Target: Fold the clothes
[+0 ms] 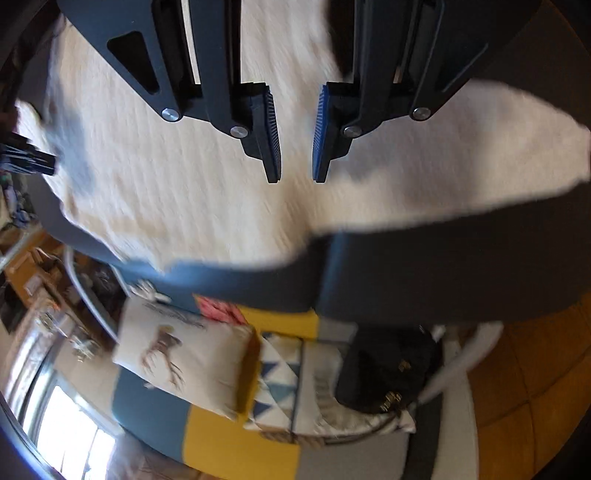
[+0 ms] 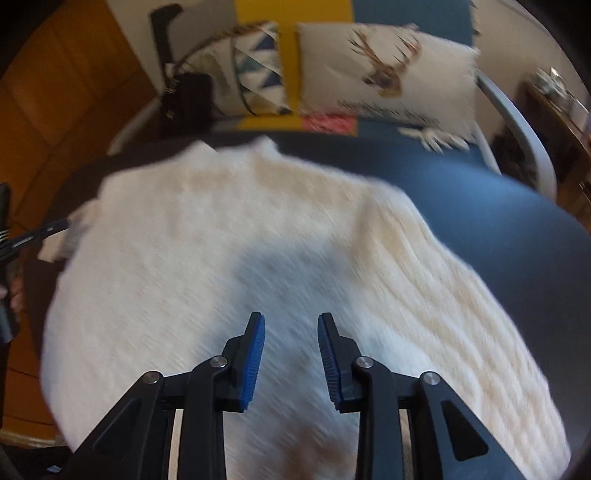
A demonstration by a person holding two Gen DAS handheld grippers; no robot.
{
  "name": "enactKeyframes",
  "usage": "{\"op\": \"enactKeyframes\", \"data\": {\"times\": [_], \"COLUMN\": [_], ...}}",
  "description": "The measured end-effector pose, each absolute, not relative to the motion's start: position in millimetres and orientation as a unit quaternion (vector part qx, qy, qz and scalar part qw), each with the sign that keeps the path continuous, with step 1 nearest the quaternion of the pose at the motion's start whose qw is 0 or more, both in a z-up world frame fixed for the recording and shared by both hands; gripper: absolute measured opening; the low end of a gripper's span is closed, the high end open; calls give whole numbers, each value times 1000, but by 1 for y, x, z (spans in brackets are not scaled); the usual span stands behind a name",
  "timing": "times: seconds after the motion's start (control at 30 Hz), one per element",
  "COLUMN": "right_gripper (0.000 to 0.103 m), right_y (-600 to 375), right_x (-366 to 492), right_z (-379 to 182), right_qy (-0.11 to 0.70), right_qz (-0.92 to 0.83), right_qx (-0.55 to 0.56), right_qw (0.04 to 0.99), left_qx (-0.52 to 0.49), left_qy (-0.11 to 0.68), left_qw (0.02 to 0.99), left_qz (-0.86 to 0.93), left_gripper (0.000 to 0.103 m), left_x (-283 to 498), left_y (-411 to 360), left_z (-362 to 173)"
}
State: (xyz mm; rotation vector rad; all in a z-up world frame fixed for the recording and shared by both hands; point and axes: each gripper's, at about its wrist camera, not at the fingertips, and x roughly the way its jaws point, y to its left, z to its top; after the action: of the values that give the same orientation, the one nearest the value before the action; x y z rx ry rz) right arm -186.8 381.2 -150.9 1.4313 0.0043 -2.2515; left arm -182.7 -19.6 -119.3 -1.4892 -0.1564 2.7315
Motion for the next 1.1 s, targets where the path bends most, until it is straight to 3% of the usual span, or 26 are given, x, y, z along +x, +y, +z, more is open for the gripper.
{"op": "enactKeyframes", "data": {"times": [0.1, 0.2, 0.3, 0.47, 0.6, 0.7, 0.93, 1.0, 1.1], "right_gripper": [31, 31, 31, 30, 30, 31, 31, 31, 31], "right_y": [336, 282, 230, 213, 228, 223, 141, 111, 71], "right_x": [-217, -249, -270, -275, -276, -270, -248, -250, -260], "right_z": [-133, -132, -151, -185, -184, -165, -144, -153, -178], "right_qy": [-21, 13, 105, 196, 157, 114, 108, 124, 156], "right_qz": [-809, -797, -794, -801, -805, -806, -779, -774, -770], "right_qx": [501, 495, 500, 496, 506, 503, 472, 475, 493], "right_qw": [306, 347, 331, 272, 266, 289, 400, 399, 373], "left_qx": [-501, -521, -517, -479, -460, -460, -505, -511, -508], "left_qy": [2, 60, 73, 170, 107, 10, 1, 4, 7], "left_qw": [3, -25, -24, -82, -96, -77, -202, -222, -231], "left_qz": [865, 851, 853, 857, 876, 884, 839, 830, 829], "left_gripper": [19, 19, 21, 23, 20, 20, 20, 21, 29], "left_x": [-216, -228, -222, -195, -182, -171, -169, -162, -149], "left_y": [-19, -32, -40, -32, -63, -104, -201, -217, -229], "left_z": [-136, -154, -162, -164, -151, -133, -147, -155, -162]}}
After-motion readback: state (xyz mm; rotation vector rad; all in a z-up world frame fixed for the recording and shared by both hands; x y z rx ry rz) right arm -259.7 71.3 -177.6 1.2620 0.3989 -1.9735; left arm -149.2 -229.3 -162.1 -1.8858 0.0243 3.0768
